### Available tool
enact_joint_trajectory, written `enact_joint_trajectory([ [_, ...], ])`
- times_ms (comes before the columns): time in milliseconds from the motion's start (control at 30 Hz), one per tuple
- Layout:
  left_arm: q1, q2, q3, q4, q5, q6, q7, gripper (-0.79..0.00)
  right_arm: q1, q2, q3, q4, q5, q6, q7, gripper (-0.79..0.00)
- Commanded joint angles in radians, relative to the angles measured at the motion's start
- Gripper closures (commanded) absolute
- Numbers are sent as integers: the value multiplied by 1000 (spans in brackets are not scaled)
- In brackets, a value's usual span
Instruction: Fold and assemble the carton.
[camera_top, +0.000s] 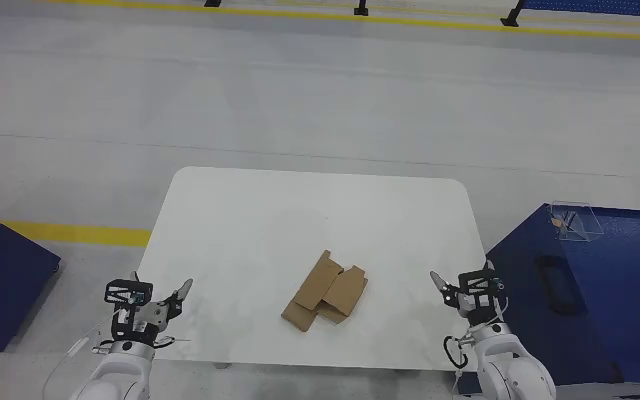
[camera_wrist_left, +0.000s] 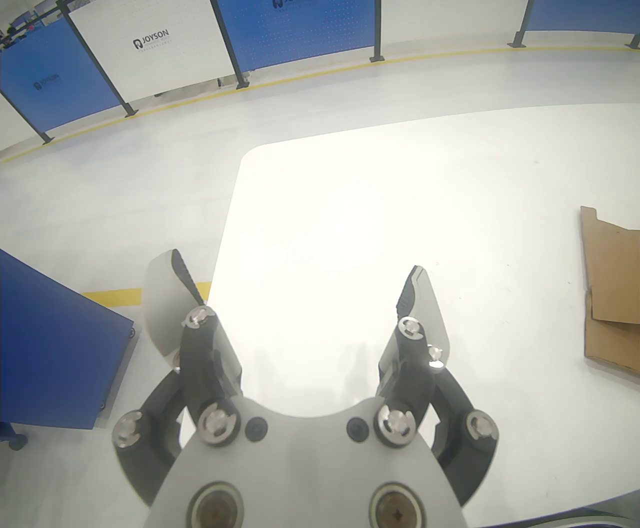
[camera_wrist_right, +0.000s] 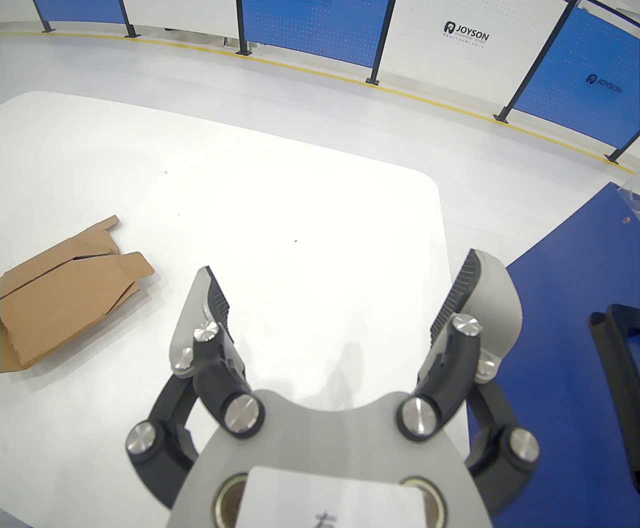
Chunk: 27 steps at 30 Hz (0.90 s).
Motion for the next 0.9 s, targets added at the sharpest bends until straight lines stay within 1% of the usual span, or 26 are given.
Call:
enact_joint_trajectory([
  [0,0,0,0,0,0,0,0,-692,0,0,0,0,0,0,0,-784],
  [200,0,0,0,0,0,0,0,-692,0,0,0,0,0,0,0,-784],
  [233,0,0,0,0,0,0,0,-785,-6,-1,-5,17,32,-7,38,-785],
  [267,0,0,0,0,0,0,0,-785,-1,-3,-5,28,109,-17,139,-785],
  [300,0,0,0,0,0,0,0,-785,33,-5,4,12,289,-54,319,-785],
  [333,0,0,0,0,0,0,0,-785,72,-2,27,-11,408,-132,408,-785],
  [400,0,0,0,0,0,0,0,-785,89,2,68,50,612,-256,505,-785],
  [467,0,0,0,0,0,0,0,-785,120,7,82,113,808,-365,621,-785],
  [533,0,0,0,0,0,0,0,-785,157,11,81,198,1025,-438,749,-785],
  [600,0,0,0,0,0,0,0,-785,212,15,73,294,1207,-476,882,-785],
  [700,0,0,0,0,0,0,0,-785,300,14,14,448,1404,-512,1040,-785],
  [800,0,0,0,0,0,0,0,-785,390,3,-60,613,1557,-545,1128,-785],
  [867,0,0,0,0,0,0,0,-785,451,-9,-127,716,1642,-549,1219,-785],
])
